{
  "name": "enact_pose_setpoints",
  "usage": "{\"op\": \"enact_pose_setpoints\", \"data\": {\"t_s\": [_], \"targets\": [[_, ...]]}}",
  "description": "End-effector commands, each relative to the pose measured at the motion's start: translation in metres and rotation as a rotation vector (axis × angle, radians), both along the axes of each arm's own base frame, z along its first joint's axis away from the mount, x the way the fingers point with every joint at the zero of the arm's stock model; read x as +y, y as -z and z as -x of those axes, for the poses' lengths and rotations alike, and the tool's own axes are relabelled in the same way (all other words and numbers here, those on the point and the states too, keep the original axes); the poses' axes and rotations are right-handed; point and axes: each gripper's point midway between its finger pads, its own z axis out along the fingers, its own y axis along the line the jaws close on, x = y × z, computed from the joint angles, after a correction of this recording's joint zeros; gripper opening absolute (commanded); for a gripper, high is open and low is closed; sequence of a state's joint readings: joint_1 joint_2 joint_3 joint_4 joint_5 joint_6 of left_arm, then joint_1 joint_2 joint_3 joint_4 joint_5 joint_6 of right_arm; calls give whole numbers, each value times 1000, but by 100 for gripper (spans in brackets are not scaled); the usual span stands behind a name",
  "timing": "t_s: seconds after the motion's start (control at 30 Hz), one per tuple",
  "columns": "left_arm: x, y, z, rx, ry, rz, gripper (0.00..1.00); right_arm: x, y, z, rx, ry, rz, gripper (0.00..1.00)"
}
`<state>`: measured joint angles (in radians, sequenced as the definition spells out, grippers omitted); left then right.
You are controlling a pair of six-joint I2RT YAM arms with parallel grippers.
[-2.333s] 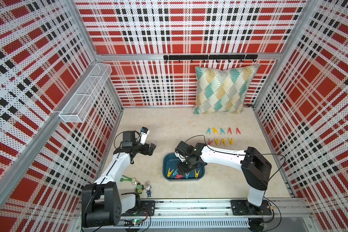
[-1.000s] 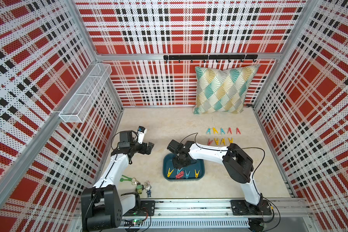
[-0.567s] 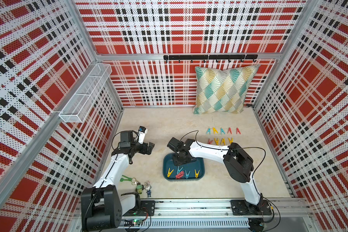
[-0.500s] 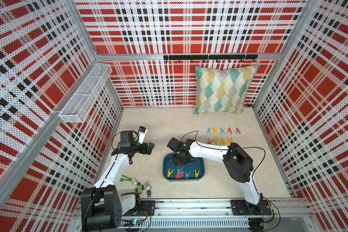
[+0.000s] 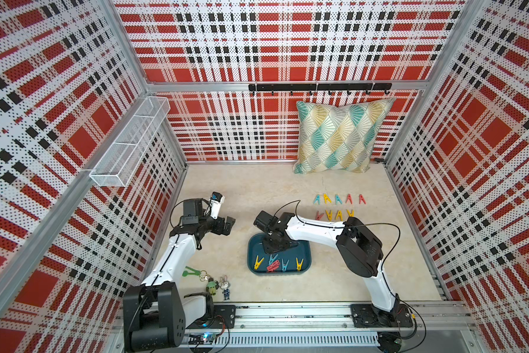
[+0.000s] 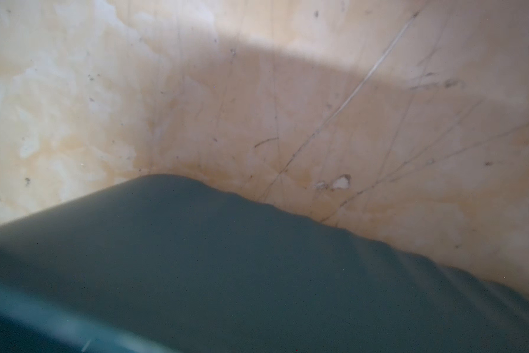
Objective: Take the clothespins out of the storage box
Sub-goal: Pick up the clothespin from the storage box.
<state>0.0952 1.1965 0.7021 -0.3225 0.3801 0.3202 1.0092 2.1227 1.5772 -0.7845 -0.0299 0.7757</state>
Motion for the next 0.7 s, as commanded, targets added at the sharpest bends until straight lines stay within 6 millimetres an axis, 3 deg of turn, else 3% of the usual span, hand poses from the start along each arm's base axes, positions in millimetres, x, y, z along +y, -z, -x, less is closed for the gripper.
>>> {"op": "enact_pose_setpoints", "data": {"t_s": [0.0, 0.33, 0.67], "targets": [[0, -8, -2, -37, 4, -11, 100, -7, 18, 9, 35, 0, 48, 32], [0, -9, -2, -40, 3, -12, 100, -5, 6, 6, 11, 8, 29, 14], [0, -12, -2, -48, 0, -13, 100, -1, -9, -1, -31, 19, 2, 1]]}}
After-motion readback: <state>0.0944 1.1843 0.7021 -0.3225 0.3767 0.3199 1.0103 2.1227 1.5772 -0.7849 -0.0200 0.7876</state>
